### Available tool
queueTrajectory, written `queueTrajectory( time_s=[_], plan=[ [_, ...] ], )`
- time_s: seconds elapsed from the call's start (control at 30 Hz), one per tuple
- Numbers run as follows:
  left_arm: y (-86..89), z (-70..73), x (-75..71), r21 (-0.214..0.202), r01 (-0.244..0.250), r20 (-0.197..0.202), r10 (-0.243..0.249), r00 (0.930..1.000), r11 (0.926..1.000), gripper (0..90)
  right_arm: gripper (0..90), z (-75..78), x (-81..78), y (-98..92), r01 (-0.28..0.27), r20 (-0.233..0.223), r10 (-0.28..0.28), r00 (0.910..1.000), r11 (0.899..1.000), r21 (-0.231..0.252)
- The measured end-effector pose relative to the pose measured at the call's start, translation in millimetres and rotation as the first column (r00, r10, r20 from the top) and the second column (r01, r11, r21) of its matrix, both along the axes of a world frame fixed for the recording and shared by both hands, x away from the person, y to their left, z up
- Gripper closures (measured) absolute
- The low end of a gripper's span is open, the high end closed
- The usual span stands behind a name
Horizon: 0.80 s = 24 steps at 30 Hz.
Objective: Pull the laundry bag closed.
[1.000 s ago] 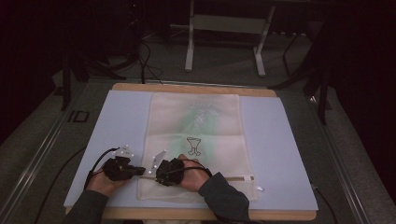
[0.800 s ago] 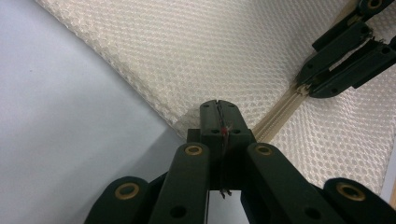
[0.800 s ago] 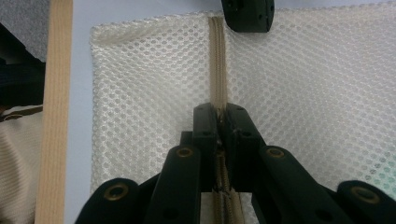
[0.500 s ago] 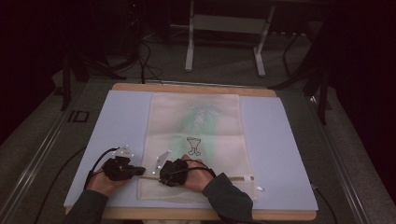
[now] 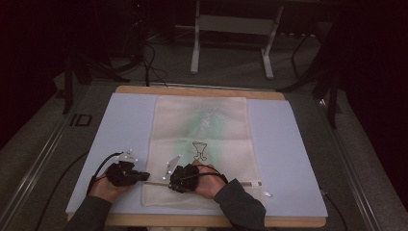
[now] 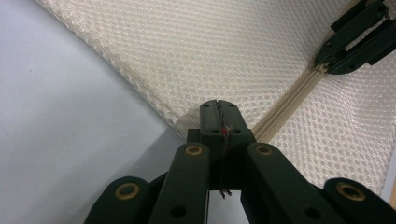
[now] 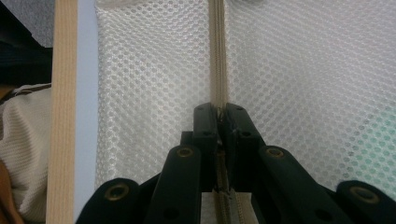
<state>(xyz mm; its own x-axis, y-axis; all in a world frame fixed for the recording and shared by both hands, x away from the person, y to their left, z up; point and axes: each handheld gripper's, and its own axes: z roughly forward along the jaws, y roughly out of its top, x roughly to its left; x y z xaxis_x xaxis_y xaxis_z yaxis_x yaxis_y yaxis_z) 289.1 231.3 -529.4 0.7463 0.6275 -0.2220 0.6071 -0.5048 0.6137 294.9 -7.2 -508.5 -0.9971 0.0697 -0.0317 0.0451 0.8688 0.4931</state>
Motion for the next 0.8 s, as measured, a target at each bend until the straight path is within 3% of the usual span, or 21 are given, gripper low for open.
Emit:
queueTrajectory(
  time_s=[0.8],
  plan=[
    [0.0,0.0,0.0,0.001,0.003,-0.001,-0.003,1.0000,1.0000,90.0,84.2,-0.2,0.1,-18.1,0.012,-0.005,-0.012,0.9999,1.000,0.018]
  ],
)
